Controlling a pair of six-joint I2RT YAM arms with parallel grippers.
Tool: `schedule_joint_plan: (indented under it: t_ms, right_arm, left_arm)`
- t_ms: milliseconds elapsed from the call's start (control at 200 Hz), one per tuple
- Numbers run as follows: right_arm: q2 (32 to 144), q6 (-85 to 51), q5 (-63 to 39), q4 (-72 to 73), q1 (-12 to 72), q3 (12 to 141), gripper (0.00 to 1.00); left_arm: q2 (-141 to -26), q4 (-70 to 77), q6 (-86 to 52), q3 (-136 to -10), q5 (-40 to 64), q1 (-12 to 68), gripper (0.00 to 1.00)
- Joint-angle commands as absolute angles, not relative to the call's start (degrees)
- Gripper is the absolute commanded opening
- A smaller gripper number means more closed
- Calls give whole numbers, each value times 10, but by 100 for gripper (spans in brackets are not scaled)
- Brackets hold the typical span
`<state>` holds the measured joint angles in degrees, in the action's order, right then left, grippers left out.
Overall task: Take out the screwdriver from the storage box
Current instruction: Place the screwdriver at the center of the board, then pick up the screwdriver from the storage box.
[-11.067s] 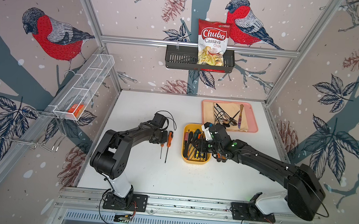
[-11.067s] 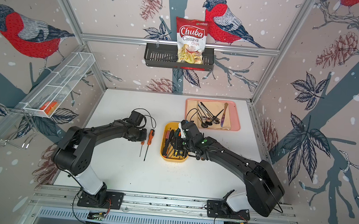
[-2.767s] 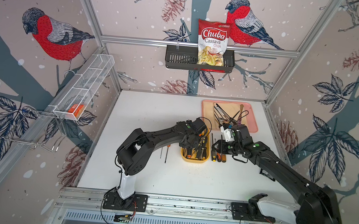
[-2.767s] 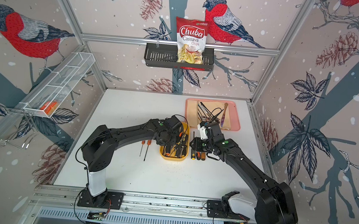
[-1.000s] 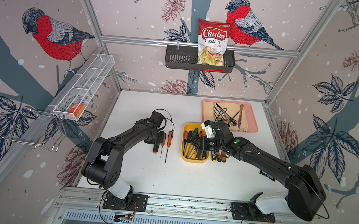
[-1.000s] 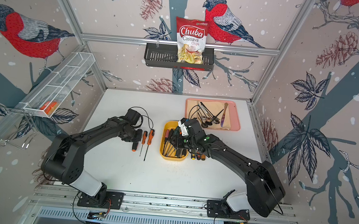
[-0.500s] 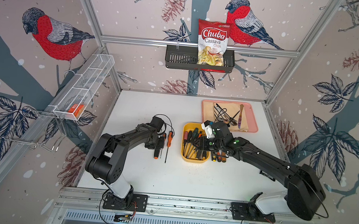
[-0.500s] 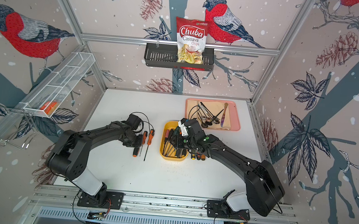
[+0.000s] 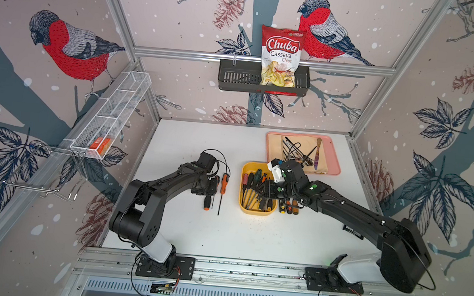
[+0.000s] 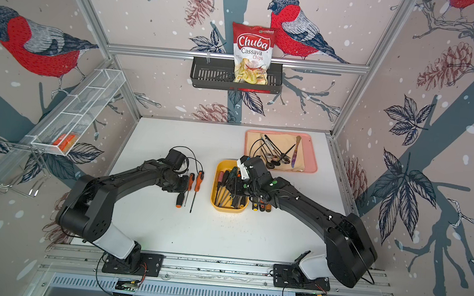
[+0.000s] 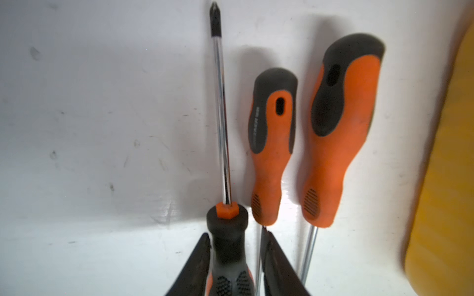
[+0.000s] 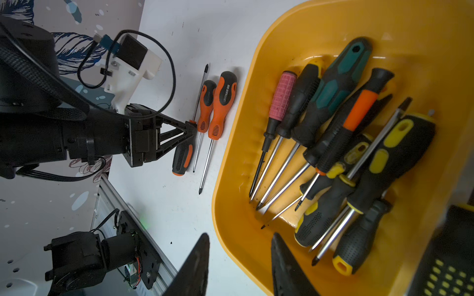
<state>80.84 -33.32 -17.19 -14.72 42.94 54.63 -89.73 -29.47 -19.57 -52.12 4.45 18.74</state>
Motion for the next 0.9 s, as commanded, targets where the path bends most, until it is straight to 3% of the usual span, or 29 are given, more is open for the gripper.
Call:
schedule_joint_plan:
  t_ms: [0, 375, 896]
  right_arm:
    - [806, -338, -147, -171, 426, 563, 41]
    - [878, -354, -71, -280, 401, 647, 41]
    - [1072, -345, -3, -366, 391, 824, 39]
  left_arm:
    - [-880, -306, -204, -532, 58, 186, 37]
    - [-808, -274, -241, -550, 147, 220, 40]
    - [-760, -195, -310, -519, 207, 279, 41]
